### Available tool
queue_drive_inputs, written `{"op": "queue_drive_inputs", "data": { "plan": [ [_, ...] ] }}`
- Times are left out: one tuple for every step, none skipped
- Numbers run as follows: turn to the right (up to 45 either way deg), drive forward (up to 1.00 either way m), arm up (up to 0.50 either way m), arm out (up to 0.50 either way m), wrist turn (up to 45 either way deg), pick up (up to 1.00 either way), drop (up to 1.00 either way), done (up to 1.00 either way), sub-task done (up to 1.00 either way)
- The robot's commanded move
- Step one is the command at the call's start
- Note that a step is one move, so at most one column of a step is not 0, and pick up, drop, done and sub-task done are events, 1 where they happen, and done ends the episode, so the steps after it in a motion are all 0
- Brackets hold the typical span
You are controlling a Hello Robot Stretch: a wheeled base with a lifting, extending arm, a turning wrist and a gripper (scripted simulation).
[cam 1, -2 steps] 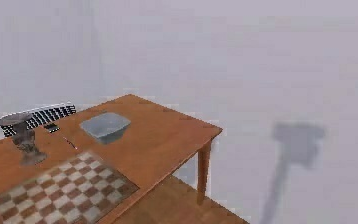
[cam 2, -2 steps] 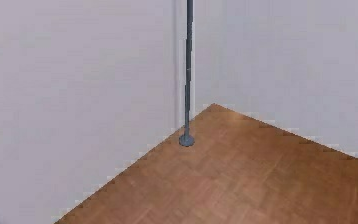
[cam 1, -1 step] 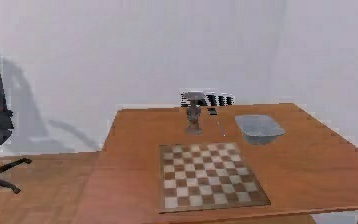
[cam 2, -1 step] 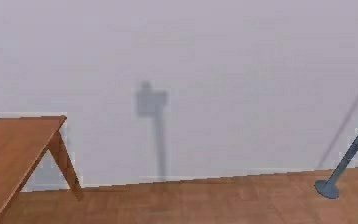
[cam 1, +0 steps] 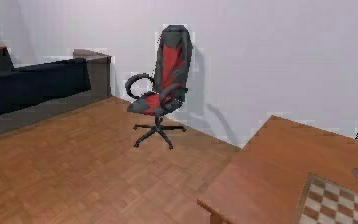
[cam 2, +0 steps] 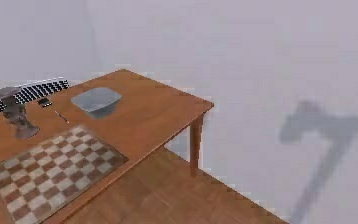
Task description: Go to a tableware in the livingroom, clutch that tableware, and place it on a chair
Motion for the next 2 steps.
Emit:
{"op": "queue_drive_inputs", "data": {
  "plan": [
    [-18.0, 0.0, 0.0, 0.0, 0.0, 0.0, 0.0, 0.0, 0.0],
    [45.0, 0.0, 0.0, 0.0, 0.0, 0.0, 0.0, 0.0, 0.0]
  ]
}}
